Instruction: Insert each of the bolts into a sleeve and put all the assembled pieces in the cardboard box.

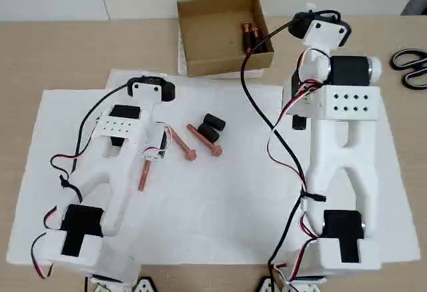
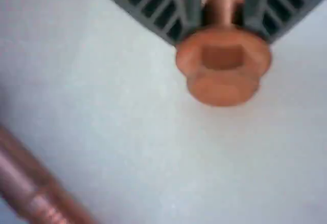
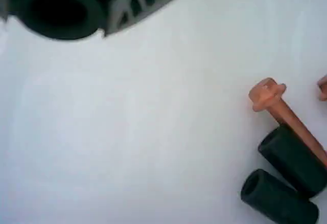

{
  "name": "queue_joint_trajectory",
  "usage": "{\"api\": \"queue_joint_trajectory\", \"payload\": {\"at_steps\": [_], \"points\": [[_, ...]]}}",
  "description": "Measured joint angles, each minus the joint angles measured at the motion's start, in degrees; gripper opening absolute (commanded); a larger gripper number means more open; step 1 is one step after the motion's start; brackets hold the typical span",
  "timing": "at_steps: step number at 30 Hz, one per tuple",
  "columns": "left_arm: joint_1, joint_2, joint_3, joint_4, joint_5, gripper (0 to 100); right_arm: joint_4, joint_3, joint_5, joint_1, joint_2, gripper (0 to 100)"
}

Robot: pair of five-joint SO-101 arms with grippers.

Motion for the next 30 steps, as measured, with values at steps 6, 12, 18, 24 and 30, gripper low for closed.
{"api": "queue_joint_trajectory", "payload": {"at_steps": [6,12,18,24,30], "points": [[0.0,0.0,0.0,0.0,0.0,9,0.0,0.0,0.0,0.0,0.0,0.4],[0.0,0.0,0.0,0.0,0.0,9,0.0,0.0,0.0,0.0,0.0,0.4],[0.0,0.0,0.5,0.0,0.0,9,0.0,0.0,0.0,0.0,0.0,0.4],[0.0,0.0,1.4,-1.1,0.0,9,0.0,0.0,0.0,0.0,0.0,0.4],[0.0,0.0,1.6,-1.1,0.0,9,0.0,0.0,0.0,0.0,0.0,0.4]]}}
